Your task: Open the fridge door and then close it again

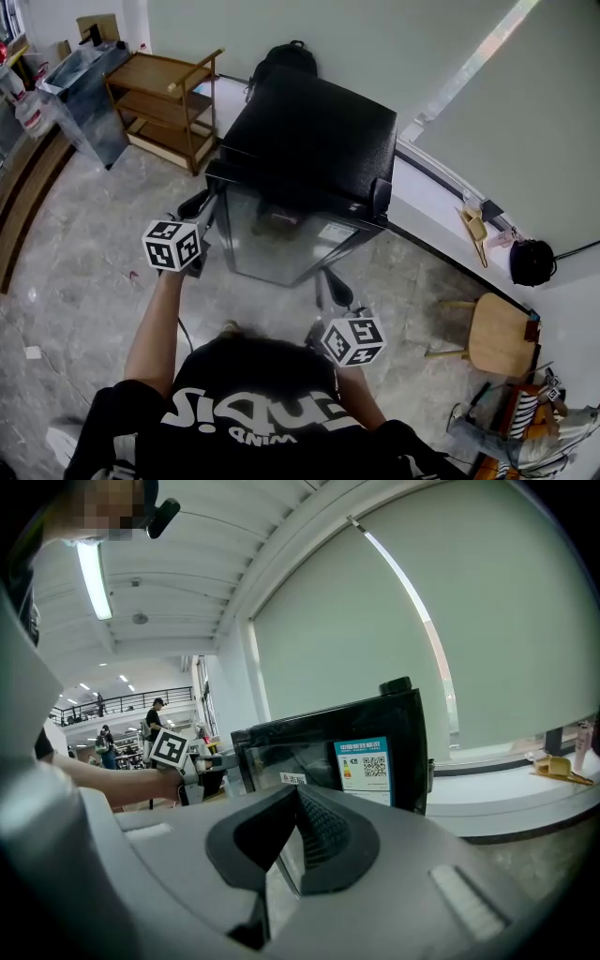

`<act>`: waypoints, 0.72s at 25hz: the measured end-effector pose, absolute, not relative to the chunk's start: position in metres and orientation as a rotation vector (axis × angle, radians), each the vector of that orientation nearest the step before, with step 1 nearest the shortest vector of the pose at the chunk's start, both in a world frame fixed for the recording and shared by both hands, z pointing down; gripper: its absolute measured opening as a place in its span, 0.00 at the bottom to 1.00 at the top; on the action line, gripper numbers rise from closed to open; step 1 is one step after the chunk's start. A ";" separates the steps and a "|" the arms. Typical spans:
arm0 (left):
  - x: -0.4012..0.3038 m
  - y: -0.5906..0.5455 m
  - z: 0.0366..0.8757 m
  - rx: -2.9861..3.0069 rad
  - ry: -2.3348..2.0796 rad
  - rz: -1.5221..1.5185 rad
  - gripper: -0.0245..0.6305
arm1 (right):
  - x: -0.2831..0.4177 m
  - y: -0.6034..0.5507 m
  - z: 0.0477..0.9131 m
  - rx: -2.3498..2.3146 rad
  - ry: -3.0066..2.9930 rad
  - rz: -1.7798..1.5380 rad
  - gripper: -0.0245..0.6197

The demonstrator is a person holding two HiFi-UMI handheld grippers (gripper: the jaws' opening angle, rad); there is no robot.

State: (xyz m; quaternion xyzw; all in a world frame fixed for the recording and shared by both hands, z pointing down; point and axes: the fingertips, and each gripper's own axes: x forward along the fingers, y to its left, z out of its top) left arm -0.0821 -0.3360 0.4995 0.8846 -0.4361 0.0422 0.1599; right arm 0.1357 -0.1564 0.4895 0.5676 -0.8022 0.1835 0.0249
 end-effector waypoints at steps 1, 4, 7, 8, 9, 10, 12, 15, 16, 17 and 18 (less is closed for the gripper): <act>-0.081 -0.339 0.500 2.529 -1.245 0.123 0.19 | 0.137 -0.155 0.490 1.762 -2.476 0.568 0.03; -0.077 -0.347 0.500 2.534 -1.238 0.128 0.19 | 0.142 -0.153 0.492 1.781 -2.462 0.576 0.03; -0.074 -0.356 0.500 2.527 -1.242 0.125 0.19 | 0.143 -0.153 0.493 1.790 -2.457 0.586 0.03; -0.073 -0.358 0.500 2.525 -1.243 0.125 0.19 | 0.143 -0.154 0.493 1.791 -2.457 0.588 0.03; -0.073 -0.360 0.500 2.525 -1.241 0.127 0.19 | 0.143 -0.154 0.494 1.791 -2.457 0.592 0.03; -0.072 -0.362 0.500 2.527 -1.238 0.131 0.18 | 0.143 -0.154 0.495 1.792 -2.456 0.596 0.03; -0.072 -0.362 0.500 2.534 -1.229 0.131 0.19 | 0.143 -0.153 0.496 1.796 -2.454 0.608 0.03; -0.072 -0.362 0.499 2.537 -1.230 0.118 0.19 | 0.143 -0.152 0.497 1.800 -2.450 0.615 0.03; -0.072 -0.362 0.499 2.538 -1.237 0.116 0.19 | 0.143 -0.153 0.497 1.801 -2.451 0.614 0.03; -0.073 -0.362 0.499 2.538 -1.247 0.115 0.19 | 0.144 -0.153 0.496 1.803 -2.451 0.612 0.03; -0.073 -0.361 0.500 2.538 -1.259 0.115 0.18 | 0.144 -0.154 0.496 1.805 -2.451 0.610 0.03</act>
